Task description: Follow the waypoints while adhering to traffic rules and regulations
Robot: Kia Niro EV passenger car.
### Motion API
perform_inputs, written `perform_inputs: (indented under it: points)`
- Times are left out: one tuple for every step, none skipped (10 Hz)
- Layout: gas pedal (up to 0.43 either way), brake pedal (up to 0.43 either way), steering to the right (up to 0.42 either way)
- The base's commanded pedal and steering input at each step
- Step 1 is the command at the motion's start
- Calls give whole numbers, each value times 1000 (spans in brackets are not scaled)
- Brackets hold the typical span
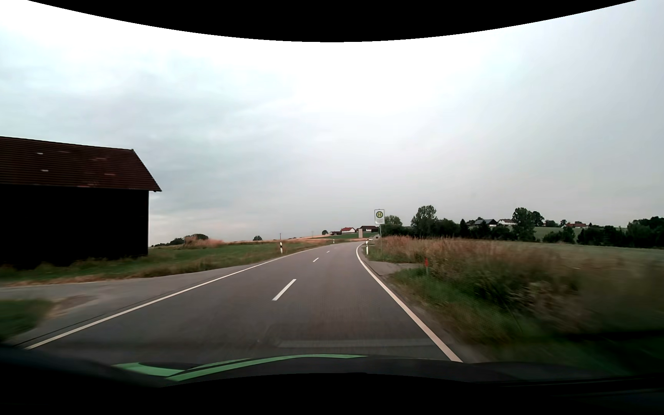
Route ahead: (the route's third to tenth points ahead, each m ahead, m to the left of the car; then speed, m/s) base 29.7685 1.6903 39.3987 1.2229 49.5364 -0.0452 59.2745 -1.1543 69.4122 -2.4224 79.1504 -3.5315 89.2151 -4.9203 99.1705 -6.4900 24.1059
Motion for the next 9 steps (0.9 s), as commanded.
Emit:
perform_inputs:
  points:
    - [177,0,11]
    - [177,0,12]
    - [177,0,13]
    - [177,0,14]
    - [177,0,14]
    - [177,0,14]
    - [177,0,14]
    - [177,0,14]
    - [177,0,14]
